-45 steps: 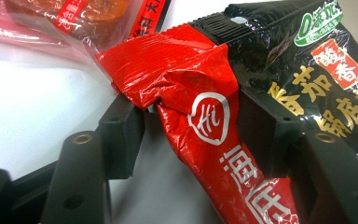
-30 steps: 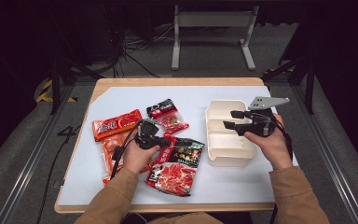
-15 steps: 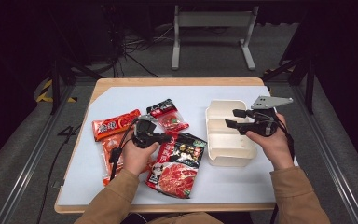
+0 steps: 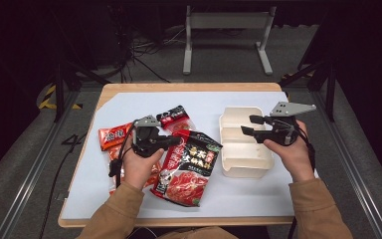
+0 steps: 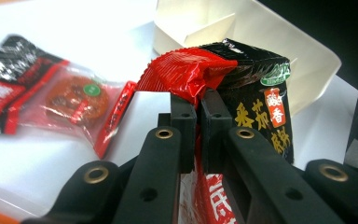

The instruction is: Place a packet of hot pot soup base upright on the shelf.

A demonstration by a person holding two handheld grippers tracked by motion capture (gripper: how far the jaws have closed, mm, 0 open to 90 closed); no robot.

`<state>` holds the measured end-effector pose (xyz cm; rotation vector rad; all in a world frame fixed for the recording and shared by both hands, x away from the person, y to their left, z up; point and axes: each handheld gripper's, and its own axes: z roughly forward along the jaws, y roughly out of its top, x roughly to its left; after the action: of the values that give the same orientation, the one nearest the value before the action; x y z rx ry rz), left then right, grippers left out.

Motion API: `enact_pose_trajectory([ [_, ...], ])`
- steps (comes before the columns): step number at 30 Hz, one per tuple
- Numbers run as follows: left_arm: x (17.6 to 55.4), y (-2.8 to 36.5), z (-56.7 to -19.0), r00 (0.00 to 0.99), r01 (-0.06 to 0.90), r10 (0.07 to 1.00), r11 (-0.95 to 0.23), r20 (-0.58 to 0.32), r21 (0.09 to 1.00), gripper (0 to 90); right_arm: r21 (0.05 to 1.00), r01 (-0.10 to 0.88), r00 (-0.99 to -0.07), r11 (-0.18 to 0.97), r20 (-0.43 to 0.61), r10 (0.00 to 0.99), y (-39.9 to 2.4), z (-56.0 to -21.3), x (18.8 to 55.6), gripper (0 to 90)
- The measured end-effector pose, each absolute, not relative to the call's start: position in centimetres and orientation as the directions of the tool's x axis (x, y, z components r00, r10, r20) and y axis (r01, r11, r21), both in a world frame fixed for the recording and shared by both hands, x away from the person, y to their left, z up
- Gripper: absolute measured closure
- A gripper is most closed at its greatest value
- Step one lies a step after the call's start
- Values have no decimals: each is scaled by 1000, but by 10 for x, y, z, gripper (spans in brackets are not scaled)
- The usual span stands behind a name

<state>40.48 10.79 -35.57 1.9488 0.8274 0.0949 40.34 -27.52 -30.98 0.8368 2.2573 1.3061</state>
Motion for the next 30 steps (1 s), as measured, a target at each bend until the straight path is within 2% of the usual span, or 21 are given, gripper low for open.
enact_pose_trajectory([
  [11,385,110,-333,796,427,571,-297,-200,854,865,894,264,-734,362,-57,677,-276,-304,398,484],
  [18,372,110,-321,803,375,575,-285,-156,882,865,898,237,-762,371,-65,644,-272,-300,393,531],
  [25,362,108,-313,802,329,588,-292,-103,898,867,902,237,-782,361,-44,622,-268,-297,390,534],
  [30,360,109,-310,801,317,590,-268,-106,910,868,903,230,-791,362,-43,610,-268,-294,388,525],
])
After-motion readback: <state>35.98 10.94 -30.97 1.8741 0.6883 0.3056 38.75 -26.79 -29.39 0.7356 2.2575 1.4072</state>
